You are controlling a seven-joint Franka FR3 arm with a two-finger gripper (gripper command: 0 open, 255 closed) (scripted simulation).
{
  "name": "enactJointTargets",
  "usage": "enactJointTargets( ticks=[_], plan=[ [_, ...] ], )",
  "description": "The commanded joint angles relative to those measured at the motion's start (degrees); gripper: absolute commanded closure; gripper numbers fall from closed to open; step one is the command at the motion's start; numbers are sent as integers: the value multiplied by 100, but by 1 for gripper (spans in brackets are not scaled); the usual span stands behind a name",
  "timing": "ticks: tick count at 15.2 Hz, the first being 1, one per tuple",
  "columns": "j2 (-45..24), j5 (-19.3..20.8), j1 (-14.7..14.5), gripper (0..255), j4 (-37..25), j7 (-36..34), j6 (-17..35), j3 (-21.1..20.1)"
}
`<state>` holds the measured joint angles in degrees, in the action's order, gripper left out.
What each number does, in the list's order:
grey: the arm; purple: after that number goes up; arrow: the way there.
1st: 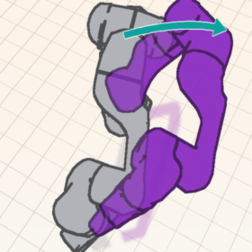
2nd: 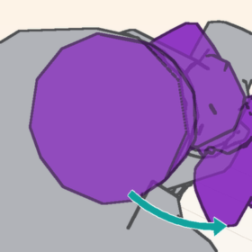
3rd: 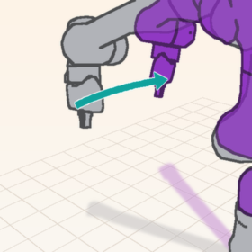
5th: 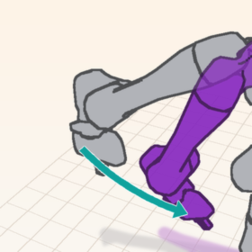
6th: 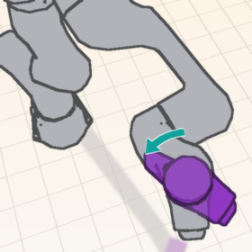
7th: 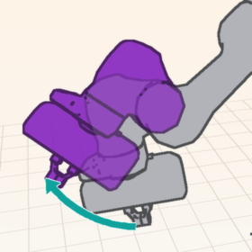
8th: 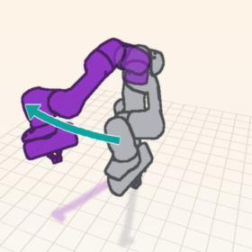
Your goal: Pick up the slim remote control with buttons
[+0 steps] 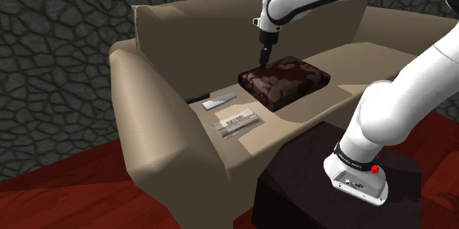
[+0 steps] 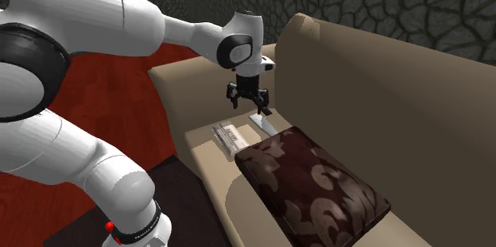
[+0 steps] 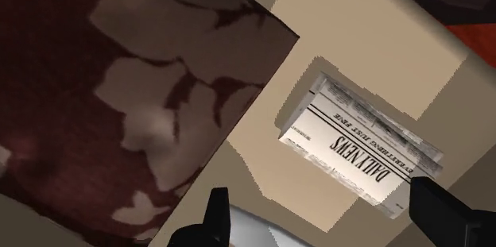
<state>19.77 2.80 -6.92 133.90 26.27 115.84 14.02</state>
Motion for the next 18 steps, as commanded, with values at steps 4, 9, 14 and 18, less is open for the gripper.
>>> enactJointTargets(
  ticks=[4, 9, 14, 18],
  plan=[
    [-1177, -201, -226, 0, -491, 1215, 629, 222],
    [-2301, -509, -336, 0, -1076, 2345, 1094, 221],
    [-3380, -761, -321, 0, -1776, 3352, 1418, 26],
    [-4199, -844, -275, 0, -2401, 4034, 1597, -203]
  ],
)
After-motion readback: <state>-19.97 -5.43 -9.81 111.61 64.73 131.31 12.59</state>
